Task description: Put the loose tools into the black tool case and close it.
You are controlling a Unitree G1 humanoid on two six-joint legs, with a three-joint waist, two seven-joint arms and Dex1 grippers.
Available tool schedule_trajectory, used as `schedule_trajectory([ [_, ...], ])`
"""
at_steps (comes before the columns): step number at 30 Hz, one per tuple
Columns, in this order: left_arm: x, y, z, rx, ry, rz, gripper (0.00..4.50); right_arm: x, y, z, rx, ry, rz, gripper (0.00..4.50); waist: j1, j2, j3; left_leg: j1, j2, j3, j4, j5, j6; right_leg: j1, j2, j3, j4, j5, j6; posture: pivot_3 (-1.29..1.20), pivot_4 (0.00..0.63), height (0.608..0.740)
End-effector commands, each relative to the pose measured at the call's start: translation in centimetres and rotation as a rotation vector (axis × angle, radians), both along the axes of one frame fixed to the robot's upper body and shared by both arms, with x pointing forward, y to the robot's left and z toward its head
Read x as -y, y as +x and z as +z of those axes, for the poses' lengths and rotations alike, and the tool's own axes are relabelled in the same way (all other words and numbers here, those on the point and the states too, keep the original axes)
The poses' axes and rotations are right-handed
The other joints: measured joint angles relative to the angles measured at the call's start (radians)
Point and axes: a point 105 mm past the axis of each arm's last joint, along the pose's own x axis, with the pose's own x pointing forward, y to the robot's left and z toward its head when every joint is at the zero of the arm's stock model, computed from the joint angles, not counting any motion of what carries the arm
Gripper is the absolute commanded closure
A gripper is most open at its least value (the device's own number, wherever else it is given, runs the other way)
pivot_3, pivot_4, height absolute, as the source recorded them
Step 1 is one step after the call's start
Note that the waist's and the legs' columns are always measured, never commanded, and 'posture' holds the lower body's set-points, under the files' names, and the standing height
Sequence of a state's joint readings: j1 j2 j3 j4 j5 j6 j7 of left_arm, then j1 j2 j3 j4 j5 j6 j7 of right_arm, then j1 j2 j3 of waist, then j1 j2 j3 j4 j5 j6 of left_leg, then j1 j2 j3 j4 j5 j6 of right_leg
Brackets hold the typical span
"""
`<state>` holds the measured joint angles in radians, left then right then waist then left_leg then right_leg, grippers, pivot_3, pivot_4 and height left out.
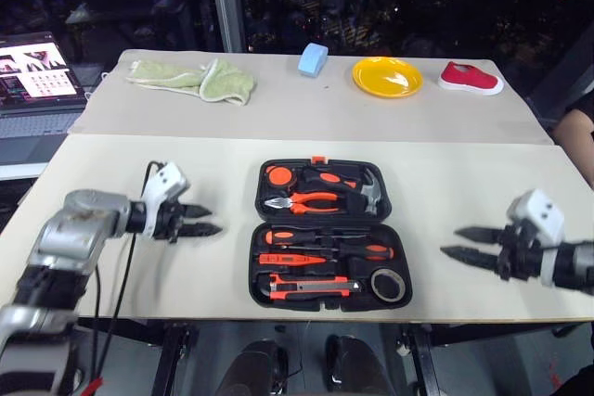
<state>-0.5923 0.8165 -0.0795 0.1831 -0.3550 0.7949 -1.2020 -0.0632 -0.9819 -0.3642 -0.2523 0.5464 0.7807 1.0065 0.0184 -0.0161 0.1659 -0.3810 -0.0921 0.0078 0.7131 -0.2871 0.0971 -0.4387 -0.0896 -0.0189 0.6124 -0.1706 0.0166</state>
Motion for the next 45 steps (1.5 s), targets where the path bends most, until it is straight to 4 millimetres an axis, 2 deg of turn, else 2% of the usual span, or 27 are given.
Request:
schedule_trajectory([
  [1,2.2,0.6,1.0,-0.125,-0.087,0.016,0.01,-1.0,1.6,0.8,-0.059,0.088,-0.022,0.28,-0.002,0.000,0.000,0.000,0.000,0.000,0.000,0.002,-0.004,0.000,0.000,0.000,0.000,0.000,0.000,0.00,0.150,0.732],
  [2,2.9,0.8,1.3,-0.156,-0.110,0.018,0.00,-1.3,2.3,0.9,-0.070,0.104,-0.029,0.08,-0.004,0.000,0.000,-0.001,0.000,0.000,-0.001,0.002,-0.004,0.000,0.000,0.000,0.001,0.000,0.000,0.00,0.150,0.732],
  [5,4.2,1.8,1.8,-0.203,-0.130,0.045,0.00,-2.5,3.9,1.1,-0.119,0.150,-0.036,0.08,-0.006,0.000,0.000,-0.010,-0.001,0.000,0.000,0.004,0.000,-0.007,0.000,0.000,0.001,0.000,0.000,0.00,0.150,0.732],
  [9,4.9,2.4,1.9,-0.229,-0.144,0.060,0.00,-3.6,5.1,1.2,-0.163,0.186,-0.031,0.08,-0.009,0.000,0.000,-0.023,-0.002,0.001,-0.001,0.007,0.003,-0.022,0.001,0.001,0.007,0.001,-0.001,0.00,0.150,0.732],
  [11,5.4,2.8,1.9,-0.238,-0.151,0.060,0.00,-4.2,5.8,1.0,-0.183,0.197,-0.033,0.08,-0.009,0.000,0.000,-0.023,-0.002,0.001,-0.001,0.007,0.002,-0.025,0.000,0.000,0.012,0.000,-0.001,0.00,0.150,0.732],
  [16,6.2,3.2,1.4,-0.260,-0.153,0.058,0.00,-4.6,7.3,-0.2,-0.231,0.184,-0.062,0.08,-0.006,0.000,0.000,-0.024,-0.002,0.001,0.001,0.007,0.000,-0.022,-0.001,0.000,0.009,0.000,-0.001,0.00,0.150,0.732],
  [19,6.2,3.3,1.1,-0.268,-0.145,0.063,0.00,-4.7,7.8,-0.4,-0.244,0.188,-0.068,0.08,-0.006,0.000,0.000,-0.023,-0.002,0.000,0.000,0.006,-0.002,-0.021,-0.001,0.000,0.003,0.000,-0.001,0.00,0.150,0.732],
  [27,6.4,3.3,0.4,-0.270,-0.128,0.059,0.00,-5.6,8.6,-1.2,-0.261,0.160,-0.046,0.08,-0.011,0.000,0.000,-0.023,-0.002,0.000,0.000,0.006,-0.001,-0.022,-0.001,0.001,0.005,0.000,-0.001,0.00,0.150,0.732],
  [31,6.5,3.4,0.0,-0.275,-0.119,0.068,1.09,-5.7,9.0,-1.4,-0.267,0.162,-0.050,1.10,-0.012,0.000,0.000,-0.023,-0.003,0.000,0.000,0.006,-0.001,-0.022,-0.001,0.001,0.005,0.000,-0.001,0.00,0.150,0.732],
  [32,6.4,3.5,0.0,-0.275,-0.116,0.071,1.59,-5.7,9.1,-1.5,-0.268,0.162,-0.051,1.61,-0.012,0.000,0.000,-0.023,-0.003,0.000,0.000,0.006,-0.001,-0.022,-0.001,0.001,0.005,0.000,-0.001,0.00,0.150,0.732],
  [33,6.4,3.5,-0.1,-0.275,-0.115,0.073,1.84,-5.7,9.2,-1.6,-0.269,0.160,-0.053,1.83,-0.011,0.000,0.000,-0.023,-0.003,0.000,0.000,0.006,-0.001,-0.022,-0.001,0.001,0.005,0.000,-0.001,0.00,0.150,0.732],
  [34,6.4,3.5,0.0,-0.275,-0.116,0.073,2.28,-5.7,9.3,-1.6,-0.269,0.159,-0.054,2.20,-0.010,0.000,0.000,-0.023,-0.003,0.000,0.000,0.006,-0.001,-0.022,-0.001,0.000,0.005,0.000,-0.001,0.00,0.150,0.732],
  [38,6.3,3.4,0.2,-0.278,-0.126,0.063,3.58,-5.6,9.3,-1.7,-0.269,0.153,-0.054,3.51,-0.007,0.000,-0.001,-0.021,-0.003,0.000,0.000,0.006,-0.001,-0.020,-0.002,0.000,0.005,0.001,-0.001,0.00,0.150,0.732],
  [42,6.3,3.3,0.2,-0.276,-0.127,0.056,3.58,-5.6,9.3,-1.9,-0.271,0.145,-0.049,3.51,-0.007,0.000,-0.001,-0.020,-0.003,0.000,0.001,0.004,-0.006,-0.018,-0.002,0.001,0.006,0.001,-0.001,0.00,0.150,0.732],
  [45,6.4,3.3,0.3,-0.275,-0.129,0.051,3.60,-5.8,9.3,-1.8,-0.271,0.158,-0.045,4.18,-0.007,0.000,-0.001,-0.020,-0.003,0.000,0.001,0.004,-0.006,-0.020,-0.002,0.002,0.011,0.001,-0.001,0.00,0.150,0.732],
])
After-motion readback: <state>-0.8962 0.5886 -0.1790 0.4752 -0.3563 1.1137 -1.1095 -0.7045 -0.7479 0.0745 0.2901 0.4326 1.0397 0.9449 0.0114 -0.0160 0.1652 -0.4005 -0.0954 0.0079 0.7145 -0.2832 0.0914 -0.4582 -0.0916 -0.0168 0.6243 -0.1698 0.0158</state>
